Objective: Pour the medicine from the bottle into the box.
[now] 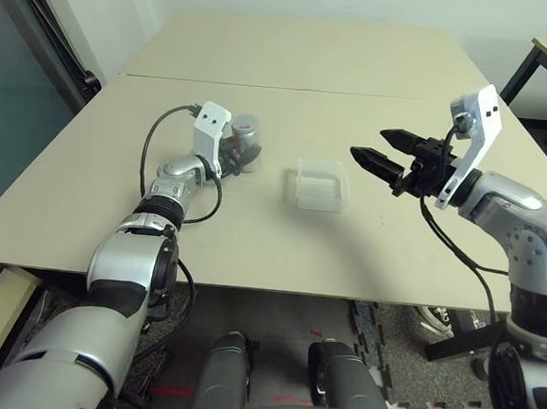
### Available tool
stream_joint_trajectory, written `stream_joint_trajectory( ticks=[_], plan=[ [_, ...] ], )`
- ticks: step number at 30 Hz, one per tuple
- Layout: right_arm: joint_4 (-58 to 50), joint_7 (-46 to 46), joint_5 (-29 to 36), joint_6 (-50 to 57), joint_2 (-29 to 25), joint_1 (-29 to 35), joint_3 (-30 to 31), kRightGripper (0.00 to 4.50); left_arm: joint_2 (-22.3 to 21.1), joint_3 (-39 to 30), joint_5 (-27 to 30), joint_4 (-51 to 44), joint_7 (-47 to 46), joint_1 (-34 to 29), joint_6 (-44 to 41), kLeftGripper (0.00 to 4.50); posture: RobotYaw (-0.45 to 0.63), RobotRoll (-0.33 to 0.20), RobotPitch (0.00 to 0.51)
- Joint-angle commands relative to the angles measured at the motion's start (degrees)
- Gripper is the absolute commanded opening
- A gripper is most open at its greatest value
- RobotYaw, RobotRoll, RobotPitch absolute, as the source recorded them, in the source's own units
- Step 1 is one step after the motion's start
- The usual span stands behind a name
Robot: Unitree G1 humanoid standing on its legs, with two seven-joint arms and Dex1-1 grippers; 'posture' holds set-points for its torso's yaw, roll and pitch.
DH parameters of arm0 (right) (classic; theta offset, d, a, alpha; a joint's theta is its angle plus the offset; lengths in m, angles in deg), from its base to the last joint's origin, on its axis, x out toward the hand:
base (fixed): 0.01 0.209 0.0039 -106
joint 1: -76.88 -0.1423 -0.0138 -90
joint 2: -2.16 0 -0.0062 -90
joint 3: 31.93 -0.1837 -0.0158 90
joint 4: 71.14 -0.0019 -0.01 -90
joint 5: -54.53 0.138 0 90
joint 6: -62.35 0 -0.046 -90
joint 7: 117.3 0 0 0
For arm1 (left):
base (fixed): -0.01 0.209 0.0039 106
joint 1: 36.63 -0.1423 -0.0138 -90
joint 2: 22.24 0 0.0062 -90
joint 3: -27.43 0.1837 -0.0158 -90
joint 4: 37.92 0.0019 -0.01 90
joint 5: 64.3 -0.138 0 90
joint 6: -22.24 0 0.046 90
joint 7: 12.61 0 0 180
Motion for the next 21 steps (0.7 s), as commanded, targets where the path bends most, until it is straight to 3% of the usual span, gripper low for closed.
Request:
stream_joint_trajectory(
  ticks=[1,6,13,21],
  plan=[
    [3.89,3.82,-1.69,-2.29,-1.74,-1.97,1.82,4.50,-2.56,2.25,0.85,-7.22,10.47,1.17,-4.15,2.45,-0.03,0.000,0.055],
    [8.99,10.62,-3.30,-4.79,-3.53,-5.96,4.56,4.50,-5.31,4.89,3.87,-24.26,19.82,-2.28,-14.12,2.45,0.01,0.000,0.058],
    [7.82,15.12,-1.79,-1.77,-1.80,-12.36,8.21,4.50,-5.27,7.16,8.67,-43.98,20.94,-8.28,-26.35,2.45,0.03,0.000,0.059],
    [6.13,15.67,-1.86,-0.66,1.87,-16.59,10.77,4.50,-4.51,10.30,10.44,-50.55,20.08,-11.69,-30.24,2.45,0.02,0.000,0.061]
  ],
)
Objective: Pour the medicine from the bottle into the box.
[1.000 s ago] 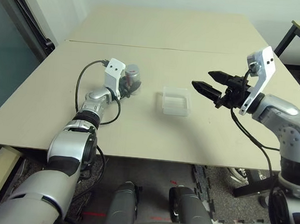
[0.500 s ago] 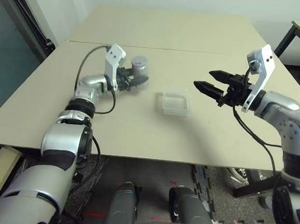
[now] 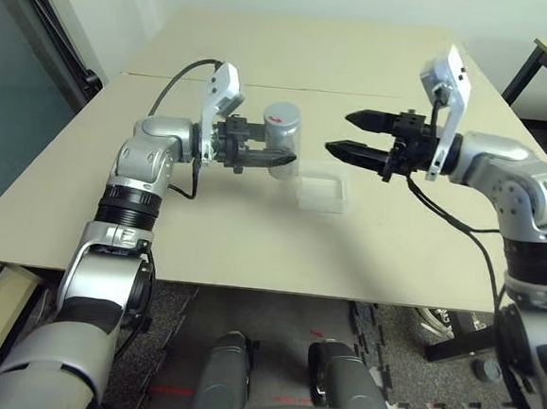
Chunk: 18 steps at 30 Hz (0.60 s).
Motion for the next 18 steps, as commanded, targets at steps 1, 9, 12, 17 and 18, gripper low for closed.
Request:
stream_joint_trajectory(
  ticks=[1,9,12,17,18],
  plan=[
    [-1.54,0.50,0.36,0.51,1.05,-1.60,1.46,4.50,0.39,2.24,0.85,-1.27,-0.03,-0.90,-0.91,2.45,0.02,0.000,0.063],
    [-2.40,0.42,0.21,0.63,2.76,-2.39,2.33,4.50,0.65,3.87,1.68,-0.50,0.32,-0.05,-1.33,2.45,0.01,0.000,0.069],
    [-2.93,0.39,0.06,0.60,3.32,-1.93,2.75,4.50,0.82,4.37,2.19,-1.33,0.50,0.00,-1.95,2.45,0.01,0.000,0.069],
    [-3.00,0.28,-0.46,0.10,3.95,-1.40,3.50,4.50,1.08,5.40,2.97,-3.16,0.56,0.24,-2.93,2.45,0.02,0.000,0.073],
    [-2.85,0.32,-0.63,-0.10,3.99,-1.38,3.71,4.50,1.13,5.63,3.08,-3.49,0.54,0.33,-3.10,2.45,0.02,0.000,0.075]
  ],
)
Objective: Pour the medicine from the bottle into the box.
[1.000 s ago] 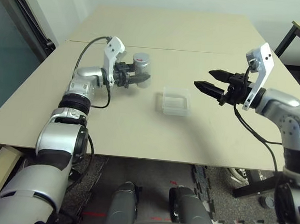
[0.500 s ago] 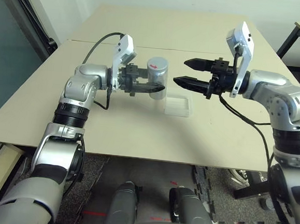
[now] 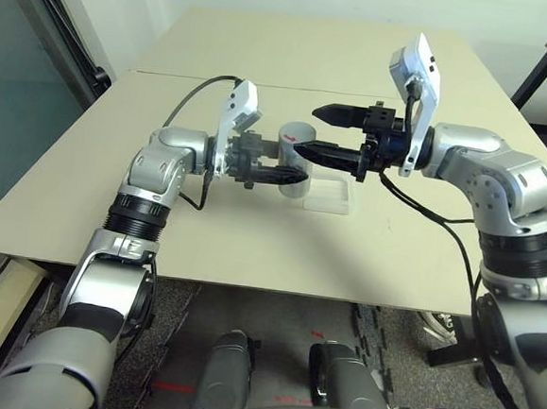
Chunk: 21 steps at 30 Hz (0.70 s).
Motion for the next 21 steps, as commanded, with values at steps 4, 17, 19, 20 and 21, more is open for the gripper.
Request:
stream_joint_trajectory(
  ticks=[4,17,19,20,21],
  plan=[
    [-0.04,0.38,-1.49,-1.18,0.37,0.02,1.79,4.50,0.45,1.80,1.15,-3.63,0.47,1.00,-1.26,2.45,0.02,0.000,0.077],
    [0.55,0.69,-3.01,-1.66,0.08,0.21,2.09,4.50,-0.39,2.45,0.89,-5.30,0.04,0.63,-0.73,2.45,0.03,0.000,0.072],
    [0.40,0.75,-2.98,-1.55,0.04,0.20,1.95,3.88,-0.61,2.35,0.77,-5.15,-0.09,0.59,-0.52,2.45,0.03,0.000,0.071],
    [0.29,0.80,-2.95,-1.51,-0.02,0.26,1.86,3.52,-0.70,2.26,0.80,-5.13,-0.20,0.62,-0.48,2.45,0.03,0.000,0.071],
    [0.19,0.85,-2.92,-1.46,-0.09,0.32,1.80,3.13,-0.77,2.15,0.88,-5.15,-0.32,0.65,-0.54,2.45,0.03,0.000,0.072]
  ],
)
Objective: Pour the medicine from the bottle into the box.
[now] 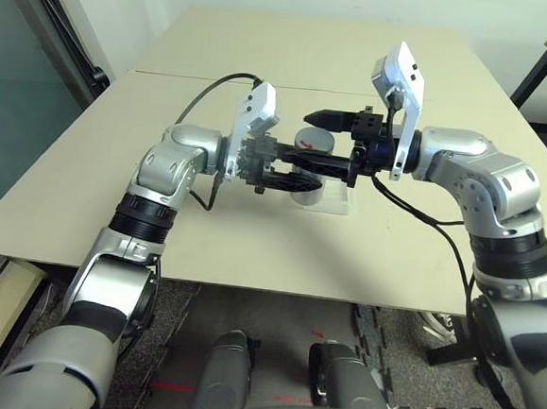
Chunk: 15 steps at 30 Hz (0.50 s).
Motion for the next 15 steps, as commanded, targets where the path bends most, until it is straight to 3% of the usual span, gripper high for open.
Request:
stream_joint_trajectory(
  ticks=[1,2,9,15],
  plan=[
    [-0.34,0.45,-0.10,0.01,-0.52,0.36,0.19,2.78,-0.45,0.04,0.64,-0.69,-0.28,0.19,0.27,2.45,0.03,0.000,0.072],
    [-0.50,0.54,-0.01,0.09,-0.65,0.46,0.08,2.58,-0.58,-0.05,0.68,-0.66,-0.33,0.22,0.28,2.45,0.03,0.000,0.073],
    [0.98,3.61,1.84,-0.96,-1.03,-0.58,-1.05,2.58,-1.22,-0.03,0.75,-0.56,0.09,0.09,0.34,2.45,0.02,0.000,0.076],
    [16.77,21.90,-0.36,-12.92,-1.94,-7.68,1.98,2.58,0.11,1.57,1.31,-1.48,1.56,1.73,0.35,2.45,0.01,0.000,0.079]
  ],
)
